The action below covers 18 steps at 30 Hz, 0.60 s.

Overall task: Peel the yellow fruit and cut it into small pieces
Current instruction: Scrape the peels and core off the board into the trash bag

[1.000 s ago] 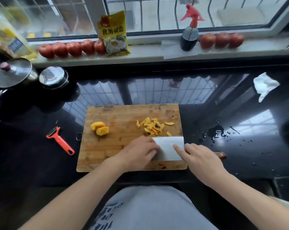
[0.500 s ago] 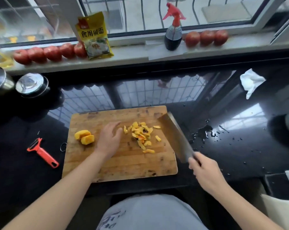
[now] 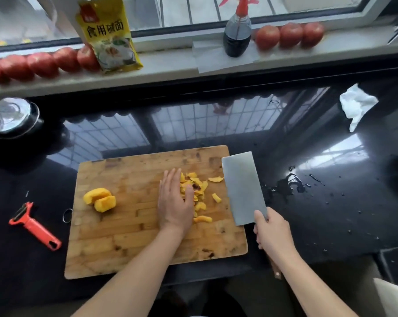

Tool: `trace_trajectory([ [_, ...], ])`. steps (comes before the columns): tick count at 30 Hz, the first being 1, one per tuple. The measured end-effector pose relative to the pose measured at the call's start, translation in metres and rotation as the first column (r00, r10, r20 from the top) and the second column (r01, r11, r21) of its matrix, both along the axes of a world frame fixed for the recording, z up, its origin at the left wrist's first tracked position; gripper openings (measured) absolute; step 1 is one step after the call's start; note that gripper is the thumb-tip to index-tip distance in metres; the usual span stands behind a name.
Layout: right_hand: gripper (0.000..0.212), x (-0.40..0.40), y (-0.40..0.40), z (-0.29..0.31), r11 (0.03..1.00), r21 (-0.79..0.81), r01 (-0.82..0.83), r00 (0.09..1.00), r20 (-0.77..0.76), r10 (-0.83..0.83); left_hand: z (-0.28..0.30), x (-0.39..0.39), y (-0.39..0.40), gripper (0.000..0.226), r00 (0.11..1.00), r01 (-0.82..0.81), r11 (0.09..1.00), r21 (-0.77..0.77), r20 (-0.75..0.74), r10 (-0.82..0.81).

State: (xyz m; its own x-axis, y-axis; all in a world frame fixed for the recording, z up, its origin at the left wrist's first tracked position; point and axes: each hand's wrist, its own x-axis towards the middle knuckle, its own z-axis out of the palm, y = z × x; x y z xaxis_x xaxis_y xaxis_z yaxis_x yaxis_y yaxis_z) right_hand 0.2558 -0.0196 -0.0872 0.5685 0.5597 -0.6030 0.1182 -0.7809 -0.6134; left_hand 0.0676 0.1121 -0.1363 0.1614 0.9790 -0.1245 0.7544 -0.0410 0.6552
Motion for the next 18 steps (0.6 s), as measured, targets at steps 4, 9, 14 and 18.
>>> trace_trajectory([
  [4,0.034,-0.015,0.002,0.000,0.988,-0.072,-0.137,0.990,0.037,0.140,-0.003,0.018,-0.005,0.070,1.000,0.003,1.000,0.023,0.023,-0.003],
  [9,0.029,-0.036,0.008,0.003,0.966,-0.149,-0.210,0.963,0.139,0.231,-0.003,0.029,-0.006,0.071,0.997,-0.052,0.998,0.034,0.051,0.050],
  [14,0.022,-0.075,0.007,0.002,0.954,-0.192,-0.232,0.956,0.139,0.260,-0.001,0.046,-0.018,0.059,0.982,-0.120,0.993,-0.012,0.143,0.120],
  [18,0.021,-0.095,0.004,0.004,0.963,-0.165,-0.212,0.965,0.122,0.233,0.000,0.051,-0.023,0.051,0.951,-0.188,0.982,-0.023,0.245,0.188],
])
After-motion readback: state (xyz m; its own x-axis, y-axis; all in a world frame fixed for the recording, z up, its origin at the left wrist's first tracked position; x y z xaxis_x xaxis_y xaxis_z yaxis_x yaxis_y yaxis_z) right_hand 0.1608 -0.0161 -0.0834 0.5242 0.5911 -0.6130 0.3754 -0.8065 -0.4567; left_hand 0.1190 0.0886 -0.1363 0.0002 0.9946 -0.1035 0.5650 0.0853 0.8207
